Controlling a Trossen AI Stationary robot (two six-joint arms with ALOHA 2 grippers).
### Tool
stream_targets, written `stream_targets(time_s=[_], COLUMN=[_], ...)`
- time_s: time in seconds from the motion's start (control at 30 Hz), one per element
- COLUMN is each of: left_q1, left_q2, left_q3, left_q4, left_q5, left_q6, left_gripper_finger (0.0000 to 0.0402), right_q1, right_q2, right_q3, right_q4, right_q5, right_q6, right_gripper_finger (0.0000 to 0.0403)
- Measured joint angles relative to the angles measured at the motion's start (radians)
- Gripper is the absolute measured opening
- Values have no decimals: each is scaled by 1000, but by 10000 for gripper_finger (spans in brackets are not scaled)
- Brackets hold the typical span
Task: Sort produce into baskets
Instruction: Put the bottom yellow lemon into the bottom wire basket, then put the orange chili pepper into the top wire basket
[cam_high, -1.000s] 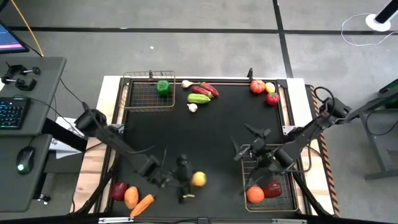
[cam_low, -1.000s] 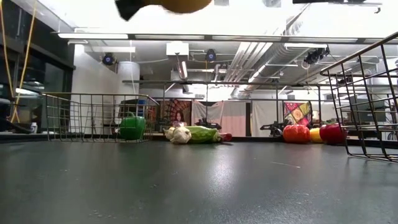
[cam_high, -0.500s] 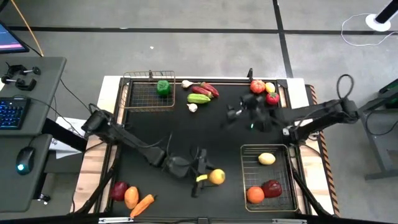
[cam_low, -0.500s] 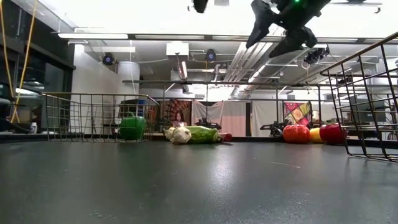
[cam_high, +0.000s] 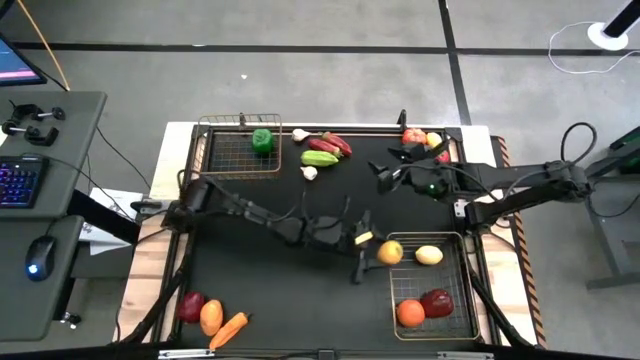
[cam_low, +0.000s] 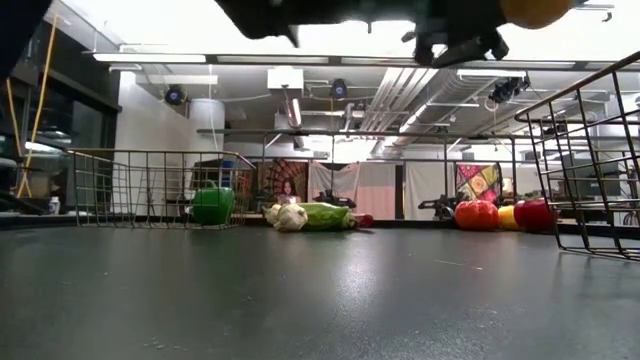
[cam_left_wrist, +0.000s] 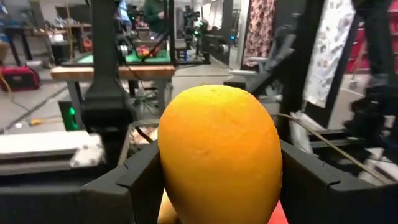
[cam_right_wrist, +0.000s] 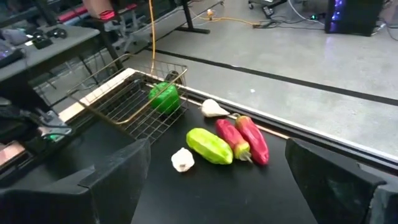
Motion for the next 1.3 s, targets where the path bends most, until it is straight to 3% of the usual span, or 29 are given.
stream_targets(time_s=[0.27,0.4,0.63,1.0,1.13,1.3], left_q1=[61,66,66,48,42,38], left_q2=[128,158,189,186,161,44], left_q3=[190,205,204,237,242,233], left_q4=[-60,-67,-72,-149,-288,-702], left_q5=[-19,-1,130,128,127,129], left_q6=[-142,-163,-91,-18,-42,-45], left_gripper_finger=[230,230,236,379,397,397], right_q1=[22,35,59,60,60,61], right_q2=[0,0,0,0,0,0], right_q3=[0,0,0,0,0,0], right_q4=[-9,-15,-45,-42,-43,-57], right_q5=[0,0,0,1,1,1], right_q6=[-20,-27,-27,-34,-34,-34], right_gripper_finger=[367,367,367,367,367,367])
